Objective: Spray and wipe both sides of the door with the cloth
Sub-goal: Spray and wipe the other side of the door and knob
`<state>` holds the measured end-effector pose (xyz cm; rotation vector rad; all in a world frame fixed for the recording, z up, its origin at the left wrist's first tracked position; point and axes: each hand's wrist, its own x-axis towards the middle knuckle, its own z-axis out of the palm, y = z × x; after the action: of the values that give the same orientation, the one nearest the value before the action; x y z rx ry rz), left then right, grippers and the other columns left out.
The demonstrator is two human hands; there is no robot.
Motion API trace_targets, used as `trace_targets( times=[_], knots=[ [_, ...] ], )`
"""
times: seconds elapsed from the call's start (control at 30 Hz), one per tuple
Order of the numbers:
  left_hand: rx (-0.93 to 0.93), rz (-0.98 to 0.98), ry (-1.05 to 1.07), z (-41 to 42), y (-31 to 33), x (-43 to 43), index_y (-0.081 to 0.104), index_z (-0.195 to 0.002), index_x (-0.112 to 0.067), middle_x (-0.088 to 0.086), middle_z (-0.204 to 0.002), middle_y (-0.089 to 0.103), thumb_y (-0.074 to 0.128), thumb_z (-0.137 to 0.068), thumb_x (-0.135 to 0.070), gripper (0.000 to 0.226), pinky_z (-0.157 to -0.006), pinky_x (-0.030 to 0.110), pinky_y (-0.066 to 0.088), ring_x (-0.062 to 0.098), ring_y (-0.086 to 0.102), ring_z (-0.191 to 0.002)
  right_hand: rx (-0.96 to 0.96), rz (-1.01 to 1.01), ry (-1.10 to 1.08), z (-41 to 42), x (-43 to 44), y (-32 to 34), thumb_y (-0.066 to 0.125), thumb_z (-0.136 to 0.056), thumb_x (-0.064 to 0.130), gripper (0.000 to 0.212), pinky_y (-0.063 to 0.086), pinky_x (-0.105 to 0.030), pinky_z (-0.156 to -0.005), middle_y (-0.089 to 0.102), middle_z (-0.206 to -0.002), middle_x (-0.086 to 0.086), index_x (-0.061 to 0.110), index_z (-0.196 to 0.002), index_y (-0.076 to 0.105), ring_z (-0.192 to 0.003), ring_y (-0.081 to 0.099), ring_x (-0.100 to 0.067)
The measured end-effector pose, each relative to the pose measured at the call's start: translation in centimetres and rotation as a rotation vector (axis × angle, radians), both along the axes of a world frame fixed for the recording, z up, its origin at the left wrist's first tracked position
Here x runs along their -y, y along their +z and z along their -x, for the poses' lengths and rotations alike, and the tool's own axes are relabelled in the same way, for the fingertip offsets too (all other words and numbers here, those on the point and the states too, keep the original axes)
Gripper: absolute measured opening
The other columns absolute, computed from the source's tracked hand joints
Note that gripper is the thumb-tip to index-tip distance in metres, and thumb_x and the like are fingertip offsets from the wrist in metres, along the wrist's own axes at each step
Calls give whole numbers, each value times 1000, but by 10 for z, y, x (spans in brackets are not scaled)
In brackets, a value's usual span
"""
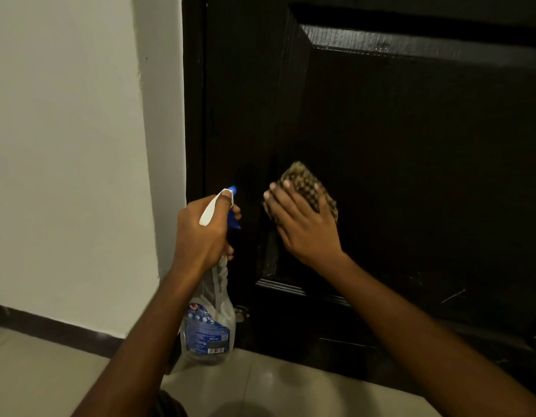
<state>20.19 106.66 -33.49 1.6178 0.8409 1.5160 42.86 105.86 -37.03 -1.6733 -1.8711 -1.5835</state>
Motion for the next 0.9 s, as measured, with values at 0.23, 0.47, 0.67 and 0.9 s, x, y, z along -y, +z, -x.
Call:
trace_targets(
  times=[0.23, 0.47, 0.67, 0.9],
  knots=[
    [-36, 83, -74, 1, -19, 1, 67, -86, -11, 2, -78, 67, 46, -103, -31, 34, -39, 21, 50, 10, 57, -42, 114, 202, 88, -23, 20, -55, 58, -96, 37, 70, 8, -50, -125, 17, -167, 3, 29, -159, 30, -153, 14, -11],
    [-201, 50, -146, -17, -48, -4, 69, -86, -7, 13, -79, 69, 49, -102, -33, 37, -39, 23, 47, 12, 55, -39, -219, -148, 5, -37, 35, -17, 46, -100, 38, 65, 14, -50, -119, 19, -168, 3, 31, -161, 25, -155, 14, -16],
    [-327, 121, -168, -24, -73, -17, 69, -83, -10, 13, -77, 69, 49, -102, -37, 39, -41, 21, 46, 13, 61, -49, -404, -203, 82, -21, 26, -22, 51, -97, 35, 65, 21, -52, -114, 28, -165, 2, 31, -158, 29, -153, 18, -16],
    [-246, 130, -104, -15, -95, -28, 69, -88, -10, 9, -81, 70, 49, -101, -39, 38, -42, 17, 46, 13, 61, -48, -523, -293, 33, 22, -9, -44, 49, -99, 37, 66, 10, -57, -119, 18, -167, 1, 30, -159, 23, -155, 10, -18]
  ],
)
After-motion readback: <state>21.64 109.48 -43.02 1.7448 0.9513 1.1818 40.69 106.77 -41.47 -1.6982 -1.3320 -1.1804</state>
